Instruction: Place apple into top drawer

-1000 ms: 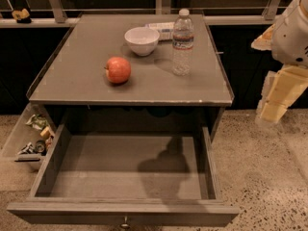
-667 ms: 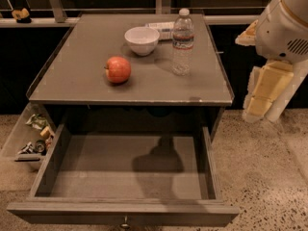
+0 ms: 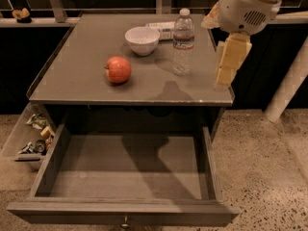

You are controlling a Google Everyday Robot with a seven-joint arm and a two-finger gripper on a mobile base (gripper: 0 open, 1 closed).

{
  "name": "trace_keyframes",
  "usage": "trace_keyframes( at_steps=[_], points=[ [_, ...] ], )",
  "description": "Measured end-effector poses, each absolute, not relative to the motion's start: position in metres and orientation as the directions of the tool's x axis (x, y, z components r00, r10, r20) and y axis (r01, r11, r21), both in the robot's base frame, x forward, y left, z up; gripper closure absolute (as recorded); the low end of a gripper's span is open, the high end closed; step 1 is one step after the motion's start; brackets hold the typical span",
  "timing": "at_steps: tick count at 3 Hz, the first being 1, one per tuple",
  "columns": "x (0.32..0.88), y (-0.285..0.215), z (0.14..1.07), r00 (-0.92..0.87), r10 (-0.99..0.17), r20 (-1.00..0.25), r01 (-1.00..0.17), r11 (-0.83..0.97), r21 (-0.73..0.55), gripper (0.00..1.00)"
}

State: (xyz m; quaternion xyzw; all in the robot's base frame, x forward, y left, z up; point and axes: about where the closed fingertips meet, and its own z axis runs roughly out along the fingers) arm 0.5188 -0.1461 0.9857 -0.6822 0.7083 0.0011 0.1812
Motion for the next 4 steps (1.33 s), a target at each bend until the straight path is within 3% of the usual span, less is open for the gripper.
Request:
trace_keyframes(
  at_steps=[2,3,4],
  points=[
    [0.572,-0.076,1.004,0.136,-0.954,-0.266,-0.956,-0.056,-0.288,0.0],
    [0.572,-0.076,1.004,0.136,-0.954,-0.267,-0.956,-0.055,-0.289,0.0],
    [0.576,-0.081,0.993,0.128,-0.926,-0.354,-0.966,-0.035,-0.257,0.0]
  ],
)
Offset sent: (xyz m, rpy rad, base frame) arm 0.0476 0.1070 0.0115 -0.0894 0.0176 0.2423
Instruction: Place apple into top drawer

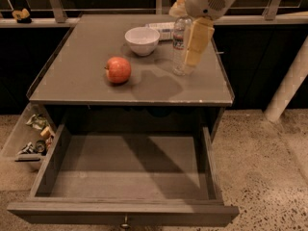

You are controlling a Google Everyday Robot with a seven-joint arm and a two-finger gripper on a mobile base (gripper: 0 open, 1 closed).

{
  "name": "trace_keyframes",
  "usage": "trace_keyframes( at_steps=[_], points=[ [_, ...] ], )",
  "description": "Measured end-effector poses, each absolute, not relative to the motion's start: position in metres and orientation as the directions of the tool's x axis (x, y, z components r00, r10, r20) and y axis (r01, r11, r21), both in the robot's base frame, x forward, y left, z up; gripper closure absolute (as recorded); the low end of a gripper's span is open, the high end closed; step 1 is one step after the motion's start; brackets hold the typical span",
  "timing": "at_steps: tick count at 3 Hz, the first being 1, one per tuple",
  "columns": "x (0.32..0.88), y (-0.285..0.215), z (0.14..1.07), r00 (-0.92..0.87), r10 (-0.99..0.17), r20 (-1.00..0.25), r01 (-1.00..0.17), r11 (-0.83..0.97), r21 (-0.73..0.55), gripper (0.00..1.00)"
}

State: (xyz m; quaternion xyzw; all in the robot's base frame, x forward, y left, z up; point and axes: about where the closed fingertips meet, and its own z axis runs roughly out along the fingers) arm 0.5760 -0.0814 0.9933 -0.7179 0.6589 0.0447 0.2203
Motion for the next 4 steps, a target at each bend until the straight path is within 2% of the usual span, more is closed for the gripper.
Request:
trace_keyframes(
  at_steps=[1,2,3,4],
  points=[
    [0.584,-0.088,0.929,0.089,-0.833,-0.547,-0.992,-0.027,-0.12,0.0],
    [0.567,-0.051,0.879,0.091,-0.776,-0.625,-0.991,-0.13,0.016,0.0],
    [0.567,-0.05,0.879,0.092,-0.775,-0.625,-0.991,-0.13,0.015,0.0],
    [0.58,-0.023,0.872,0.11,-0.702,-0.704,-0.987,-0.162,0.008,0.0]
  ],
)
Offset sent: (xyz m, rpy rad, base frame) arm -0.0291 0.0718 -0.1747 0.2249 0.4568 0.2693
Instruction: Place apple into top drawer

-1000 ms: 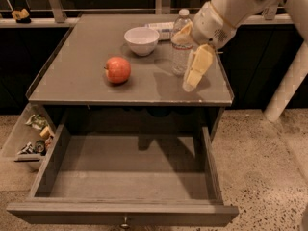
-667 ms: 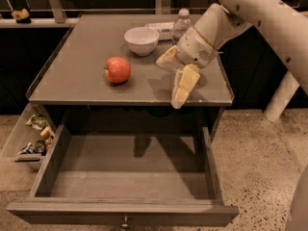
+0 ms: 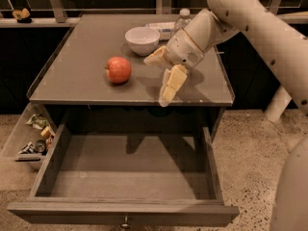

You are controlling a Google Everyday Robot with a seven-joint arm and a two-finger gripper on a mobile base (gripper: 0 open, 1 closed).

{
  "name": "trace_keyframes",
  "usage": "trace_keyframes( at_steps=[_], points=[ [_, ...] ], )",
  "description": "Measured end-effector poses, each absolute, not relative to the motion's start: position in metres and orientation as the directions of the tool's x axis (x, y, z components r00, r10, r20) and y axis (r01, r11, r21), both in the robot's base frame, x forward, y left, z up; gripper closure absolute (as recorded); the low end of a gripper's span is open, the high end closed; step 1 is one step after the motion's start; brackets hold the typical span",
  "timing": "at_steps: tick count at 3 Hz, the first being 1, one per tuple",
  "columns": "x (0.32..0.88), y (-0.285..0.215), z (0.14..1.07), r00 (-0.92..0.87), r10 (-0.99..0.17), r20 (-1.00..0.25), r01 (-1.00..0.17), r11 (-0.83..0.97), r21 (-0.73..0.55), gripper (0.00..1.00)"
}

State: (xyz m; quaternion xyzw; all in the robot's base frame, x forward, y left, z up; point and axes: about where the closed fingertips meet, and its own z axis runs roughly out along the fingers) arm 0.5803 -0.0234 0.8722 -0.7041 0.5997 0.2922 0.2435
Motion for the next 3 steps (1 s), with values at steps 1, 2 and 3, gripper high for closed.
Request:
trace_keyframes(
  at_steps=[1,2,3],
  points=[
    [0.598,0.029,0.872,0.164,-0.59,-0.79,-0.967,-0.254,-0.011,0.0],
    [0.614,0.071,0.879,0.213,-0.546,-0.81,-0.96,-0.27,-0.071,0.0],
    [0.614,0.071,0.879,0.213,-0.546,-0.81,-0.96,-0.27,-0.071,0.0]
  ],
)
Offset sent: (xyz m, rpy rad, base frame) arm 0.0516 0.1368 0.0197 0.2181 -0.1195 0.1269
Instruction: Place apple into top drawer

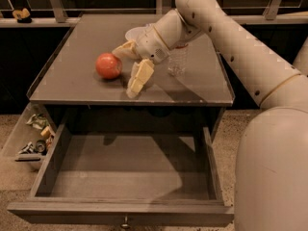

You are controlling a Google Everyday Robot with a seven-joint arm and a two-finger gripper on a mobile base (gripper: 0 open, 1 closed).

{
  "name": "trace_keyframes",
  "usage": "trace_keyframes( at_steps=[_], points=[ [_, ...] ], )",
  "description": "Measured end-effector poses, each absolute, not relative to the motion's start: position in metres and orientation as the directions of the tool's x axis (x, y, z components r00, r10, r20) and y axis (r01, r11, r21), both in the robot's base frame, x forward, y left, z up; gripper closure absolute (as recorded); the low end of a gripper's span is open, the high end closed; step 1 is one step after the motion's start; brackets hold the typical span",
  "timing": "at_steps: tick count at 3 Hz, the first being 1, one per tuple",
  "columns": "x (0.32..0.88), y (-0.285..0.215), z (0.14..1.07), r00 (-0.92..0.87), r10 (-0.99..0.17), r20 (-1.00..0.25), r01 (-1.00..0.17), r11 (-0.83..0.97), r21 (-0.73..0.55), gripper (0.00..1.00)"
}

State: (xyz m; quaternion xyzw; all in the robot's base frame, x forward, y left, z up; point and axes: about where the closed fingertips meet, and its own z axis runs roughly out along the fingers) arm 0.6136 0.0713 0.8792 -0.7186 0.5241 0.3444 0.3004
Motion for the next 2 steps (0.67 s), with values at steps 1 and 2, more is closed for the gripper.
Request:
trace_keyframes(
  at_steps=[1,2],
  points=[
    [0.6346,0.1131,0.8674,0.221,-0.561,-0.798,-0.965,-0.245,-0.095,0.0],
    [0.6346,0.1132,0.8674,0.221,-0.561,-0.798,-0.965,-0.245,-0.095,0.0]
  ],
)
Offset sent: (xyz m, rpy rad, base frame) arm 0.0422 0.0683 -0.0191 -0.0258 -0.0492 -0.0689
